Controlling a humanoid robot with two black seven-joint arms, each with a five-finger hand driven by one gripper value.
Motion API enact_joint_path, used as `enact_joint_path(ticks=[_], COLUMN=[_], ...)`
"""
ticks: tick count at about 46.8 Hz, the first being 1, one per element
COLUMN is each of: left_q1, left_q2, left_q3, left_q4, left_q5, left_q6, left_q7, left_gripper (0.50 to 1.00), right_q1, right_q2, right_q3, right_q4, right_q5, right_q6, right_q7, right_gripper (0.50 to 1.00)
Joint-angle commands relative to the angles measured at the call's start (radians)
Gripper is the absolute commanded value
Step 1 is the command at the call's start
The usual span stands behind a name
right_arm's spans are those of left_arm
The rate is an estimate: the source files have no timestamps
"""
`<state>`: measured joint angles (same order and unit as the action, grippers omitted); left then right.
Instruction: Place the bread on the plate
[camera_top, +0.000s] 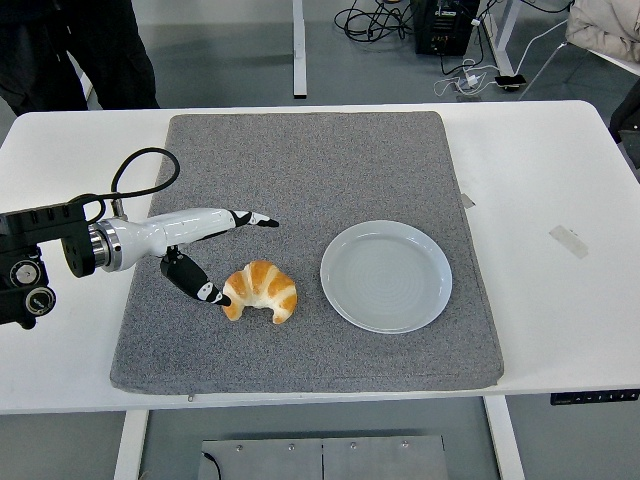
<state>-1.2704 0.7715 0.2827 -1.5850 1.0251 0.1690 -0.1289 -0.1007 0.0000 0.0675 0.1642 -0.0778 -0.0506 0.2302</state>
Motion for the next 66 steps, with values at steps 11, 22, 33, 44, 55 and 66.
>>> enact_joint_path(ticks=[11, 22, 33, 44, 55, 66], left_q1=[0.011, 0.032, 0.043, 0.054, 0.072, 0.091], left_q2=[-0.008, -0.055, -0.090, -0.129, -0.150, -0.179], left_q3=[-0.005, 0.000, 0.006, 0.062, 0.084, 0.096], left_q4=[0.004, 0.010, 0.025, 0.053, 0.076, 0.103], left_q5=[0.064, 0.118, 0.119, 0.121, 0.121, 0.121], left_q6=[0.009, 0.076, 0.098, 0.173, 0.239, 0.282], left_q7=[-0.003, -0.001, -0.001, -0.001, -0.001, -0.003], left_gripper=[0.969, 0.969, 0.968, 0.955, 0.942, 0.918], right_q1=[-0.001, -0.001, -0.001, -0.001, 0.001, 0.001], right_q2=[0.000, 0.000, 0.000, 0.000, 0.000, 0.000], right_q3=[0.000, 0.000, 0.000, 0.000, 0.000, 0.000], right_q4=[0.000, 0.000, 0.000, 0.000, 0.000, 0.000], right_q5=[0.000, 0.001, 0.000, 0.000, 0.000, 0.000], right_q6=[0.000, 0.000, 0.000, 0.000, 0.000, 0.000], right_q7=[0.000, 0.000, 0.000, 0.000, 0.000, 0.000], right_gripper=[1.000, 1.000, 1.000, 1.000, 1.000, 1.000])
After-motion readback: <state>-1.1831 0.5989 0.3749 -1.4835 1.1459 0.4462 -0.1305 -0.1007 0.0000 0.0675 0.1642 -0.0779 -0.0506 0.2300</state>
